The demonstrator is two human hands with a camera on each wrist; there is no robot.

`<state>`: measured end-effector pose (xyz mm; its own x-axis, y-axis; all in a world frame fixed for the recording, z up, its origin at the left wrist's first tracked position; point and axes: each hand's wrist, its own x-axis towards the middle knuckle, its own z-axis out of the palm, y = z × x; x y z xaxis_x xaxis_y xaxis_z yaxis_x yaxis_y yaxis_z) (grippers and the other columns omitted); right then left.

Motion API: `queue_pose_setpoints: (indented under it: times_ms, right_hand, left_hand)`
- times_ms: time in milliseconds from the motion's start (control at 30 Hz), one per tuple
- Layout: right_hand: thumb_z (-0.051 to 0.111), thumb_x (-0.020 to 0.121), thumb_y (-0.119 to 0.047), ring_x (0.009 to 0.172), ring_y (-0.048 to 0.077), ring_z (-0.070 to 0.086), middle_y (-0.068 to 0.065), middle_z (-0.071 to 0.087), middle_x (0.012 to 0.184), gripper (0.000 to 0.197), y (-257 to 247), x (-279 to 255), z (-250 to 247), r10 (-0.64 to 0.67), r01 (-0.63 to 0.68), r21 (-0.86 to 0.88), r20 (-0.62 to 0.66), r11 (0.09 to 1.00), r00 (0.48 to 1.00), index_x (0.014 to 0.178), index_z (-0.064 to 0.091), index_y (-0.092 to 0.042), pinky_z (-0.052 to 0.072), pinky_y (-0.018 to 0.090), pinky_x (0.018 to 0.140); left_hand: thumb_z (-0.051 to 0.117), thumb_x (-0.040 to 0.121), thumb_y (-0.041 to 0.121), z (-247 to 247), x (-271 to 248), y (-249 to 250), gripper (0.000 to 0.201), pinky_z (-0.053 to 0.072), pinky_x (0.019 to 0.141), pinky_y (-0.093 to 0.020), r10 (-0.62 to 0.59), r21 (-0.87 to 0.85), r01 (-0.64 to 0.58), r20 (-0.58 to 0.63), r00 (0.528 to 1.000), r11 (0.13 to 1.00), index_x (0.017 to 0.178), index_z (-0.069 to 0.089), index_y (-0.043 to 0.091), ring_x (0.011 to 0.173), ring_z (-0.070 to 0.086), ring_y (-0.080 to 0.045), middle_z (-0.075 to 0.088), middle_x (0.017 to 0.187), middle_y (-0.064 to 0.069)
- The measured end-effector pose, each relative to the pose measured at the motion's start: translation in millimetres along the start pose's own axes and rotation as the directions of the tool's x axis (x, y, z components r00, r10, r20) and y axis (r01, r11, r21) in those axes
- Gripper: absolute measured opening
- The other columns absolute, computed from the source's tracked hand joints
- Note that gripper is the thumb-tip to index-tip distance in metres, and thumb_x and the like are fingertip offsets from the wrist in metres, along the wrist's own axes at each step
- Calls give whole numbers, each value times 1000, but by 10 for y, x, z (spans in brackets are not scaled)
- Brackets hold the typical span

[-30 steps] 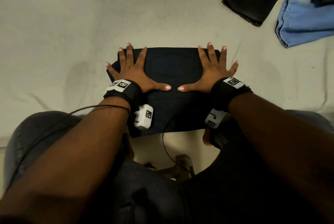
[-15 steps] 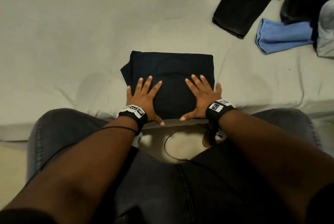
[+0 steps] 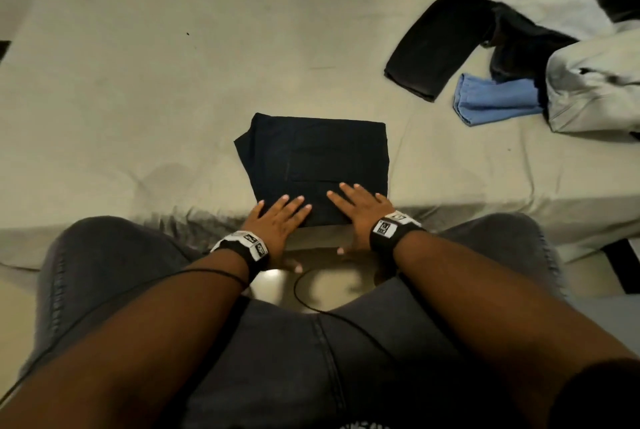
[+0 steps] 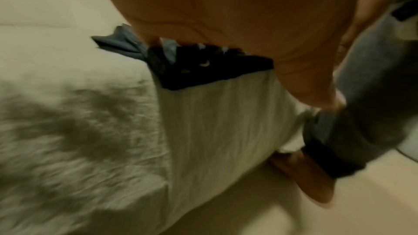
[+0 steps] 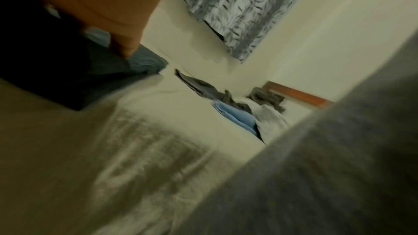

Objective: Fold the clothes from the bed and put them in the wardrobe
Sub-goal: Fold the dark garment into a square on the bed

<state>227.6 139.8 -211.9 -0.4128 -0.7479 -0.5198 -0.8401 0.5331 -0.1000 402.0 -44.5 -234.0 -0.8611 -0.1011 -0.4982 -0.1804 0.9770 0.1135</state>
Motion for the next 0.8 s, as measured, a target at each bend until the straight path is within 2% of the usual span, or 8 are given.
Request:
queue_pose_setpoints:
  times_ms: [67,133,200,300,400,467,633,800]
  right_hand:
    - [80,68,-67,150,33,25,6,21,165,117,235,-44,-170,258,-234,270,-55,934,965,159,17,-29,28,47,121]
    - [80,68,-66,130,38,50,13,48,145,100,542,-39,-243,522,-448,552,27,704,853,147,41,-19,43,44,105]
    - [73,74,-70,111,38,62,16,65,127,83,721,-21,-231,576,-530,646,167,549,800,125,61,-5,48,37,88]
    - [62,88,-64,93,35,66,16,72,99,56,718,-26,-145,491,-486,609,175,627,853,86,69,-8,46,33,79]
    - [64,94,-50,87,31,62,5,63,77,41,591,-79,-128,475,-451,573,119,684,872,67,59,-18,44,30,78]
    - [69,93,-43,90,31,63,4,62,79,38,577,-88,-120,479,-438,571,86,694,873,64,55,-22,48,31,82]
    - [77,87,-40,84,26,60,2,60,79,33,507,-83,-91,477,-419,616,80,667,875,75,54,-20,45,33,79]
    - [79,85,-35,83,27,56,3,56,78,36,579,-82,-212,504,-440,551,41,709,863,70,51,-19,41,29,74]
  left_hand:
    - [65,77,77,-108,-75,-185,114,19,125,-49,-232,-342,189,-91,968,920,159,-6,41,156,5,-29,-15,169,4]
    - [66,85,67,-257,-106,-376,92,32,120,-46,-529,-663,328,-121,840,673,158,22,34,148,30,-35,9,168,-6]
    - [60,93,61,-368,-128,-489,57,44,108,-42,-631,-780,389,-10,776,491,129,59,18,129,54,-37,51,146,-16]
    - [50,101,54,-375,-153,-443,49,50,87,-40,-523,-740,462,174,834,489,79,62,12,97,65,-42,70,104,-25]
    - [64,96,47,-320,-100,-355,40,55,90,-41,-539,-765,454,168,825,457,75,63,13,96,68,-38,74,99,-19]
    - [71,91,47,-338,-68,-334,39,55,92,-43,-566,-774,451,148,811,444,72,64,13,95,69,-36,74,96,-17]
    - [72,90,48,-314,-23,-283,49,55,73,-36,-565,-828,508,308,765,236,104,67,2,81,66,-27,70,94,-10]
    - [67,88,61,-362,44,-453,68,43,80,-34,-615,-650,603,255,746,462,121,67,2,106,63,-33,67,124,-17]
